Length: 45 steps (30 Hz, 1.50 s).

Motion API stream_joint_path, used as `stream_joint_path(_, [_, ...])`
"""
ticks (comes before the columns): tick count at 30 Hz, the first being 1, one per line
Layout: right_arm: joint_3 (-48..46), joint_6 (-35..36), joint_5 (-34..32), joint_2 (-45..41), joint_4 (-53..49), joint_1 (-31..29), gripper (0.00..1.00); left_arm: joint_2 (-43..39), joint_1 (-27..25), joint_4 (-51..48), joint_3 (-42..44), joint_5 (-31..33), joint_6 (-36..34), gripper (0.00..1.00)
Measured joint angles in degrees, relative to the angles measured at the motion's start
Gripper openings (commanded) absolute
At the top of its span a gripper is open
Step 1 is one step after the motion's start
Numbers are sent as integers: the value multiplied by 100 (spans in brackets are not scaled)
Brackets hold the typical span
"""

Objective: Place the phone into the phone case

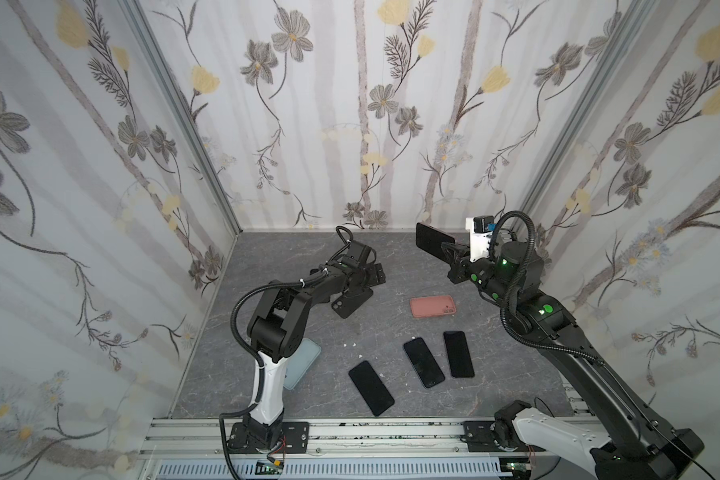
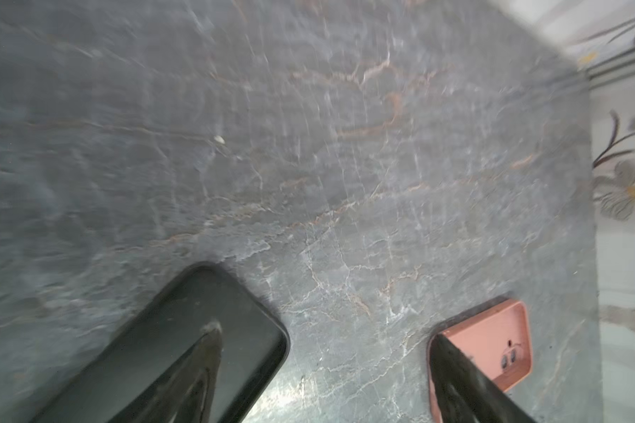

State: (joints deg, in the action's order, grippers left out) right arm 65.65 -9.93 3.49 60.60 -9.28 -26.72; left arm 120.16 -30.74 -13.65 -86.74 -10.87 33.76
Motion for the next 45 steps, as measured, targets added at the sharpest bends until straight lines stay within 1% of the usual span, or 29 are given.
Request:
stream_joint_path(4, [-61,2,96,-120,7,26,0,352,-74,-293,-258,-131,-238,88])
stream_joint_path(8, [-131,0,136,-203,4,46,0,485,-160,-297,-387,-317,-511,88])
stream_joint_path(14, [-151,-72,352,-225,0,131,0,540,-599,-372,-459,-697,-1178,86])
stream_joint_path(18, [-151,-205,544,-225,2,247,0,400,-765,-380,-221,-1010,-1574,85])
stream_joint_path(24, [-153,-463,841,-177,13,387,0,35,-815,-431,289,-1340,-1679,85])
stream_joint_path(29, [-153,-658,970,-101,11,459,0,-98,-868,-411,452,-1392,-1270,84])
stream_joint_path(35, [-149,-793,1036,-103,11,463,0,-415,-1086,22,1049,-1414,-614,84])
stream_joint_path(41, [-149,-907,1038,-103,11,472,0,-817,-1403,660,1777,-1285,286,84])
stream_joint_path(45, [-149,-955,1104,-103,11,472,0,-1008,-1633,833,2035,-1141,883,84])
